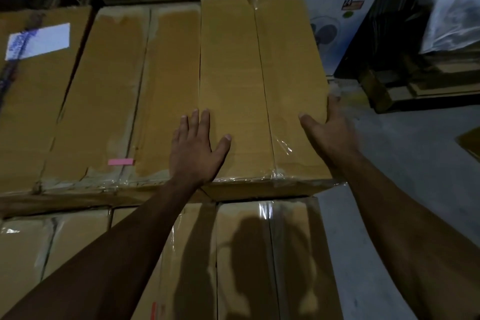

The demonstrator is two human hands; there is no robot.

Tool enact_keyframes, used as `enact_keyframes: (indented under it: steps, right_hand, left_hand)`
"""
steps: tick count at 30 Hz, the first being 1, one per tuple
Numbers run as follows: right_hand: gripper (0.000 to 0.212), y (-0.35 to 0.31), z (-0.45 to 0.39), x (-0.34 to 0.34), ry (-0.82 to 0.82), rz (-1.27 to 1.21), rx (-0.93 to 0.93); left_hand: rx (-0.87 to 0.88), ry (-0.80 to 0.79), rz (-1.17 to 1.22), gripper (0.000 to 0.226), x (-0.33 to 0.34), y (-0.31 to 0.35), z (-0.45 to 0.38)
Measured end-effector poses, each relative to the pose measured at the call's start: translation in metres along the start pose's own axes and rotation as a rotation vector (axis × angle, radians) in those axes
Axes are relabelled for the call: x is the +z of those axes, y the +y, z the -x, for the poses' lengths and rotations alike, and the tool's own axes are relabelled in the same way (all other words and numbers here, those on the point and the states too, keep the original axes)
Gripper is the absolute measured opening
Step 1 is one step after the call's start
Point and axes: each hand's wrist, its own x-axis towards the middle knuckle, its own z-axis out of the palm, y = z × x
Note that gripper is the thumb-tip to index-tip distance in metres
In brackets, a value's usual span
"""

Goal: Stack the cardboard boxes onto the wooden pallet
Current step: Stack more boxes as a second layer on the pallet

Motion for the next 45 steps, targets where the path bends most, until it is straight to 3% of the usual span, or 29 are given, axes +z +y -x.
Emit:
enact_keyframes:
  steps: [10, 18, 24, 32, 39, 45]
  right_hand:
    - [0.093, 0.001, -0.001, 0.008, -0.022, 0.147, 0.065]
    - [0.069, -0.002, 0.055, -0.008, -0.125, 0.403, 0.119]
    - [0.057, 0.024, 0.159, -0.039, -0.134, 0.356, 0.141]
    - [0.059, 0.058, 0.380, -0.086, -0.186, 0.242, 0.200]
    - [0.054, 0.095, 0.566, -0.130, -0.249, 0.143, 0.204]
    - [0.056, 0.121, 0.623, -0.173, -0.217, 0.116, 0.136]
  left_hand:
    - [0.005, -0.082, -0.039, 0.079, -0.009, 0.003, -0.002]
    - [-0.040, -0.296, -0.083, 0.077, -0.032, 0.010, 0.038]
    - [0.032, -0.325, -0.205, 0.074, -0.043, -0.007, 0.144]
    - [0.086, -0.308, -0.306, 0.071, -0.089, 0.001, 0.341]
    - [0.070, -0.292, -0.110, 0.067, -0.114, 0.034, 0.517]
    - [0.105, -0.222, 0.018, 0.062, -0.109, 0.077, 0.596]
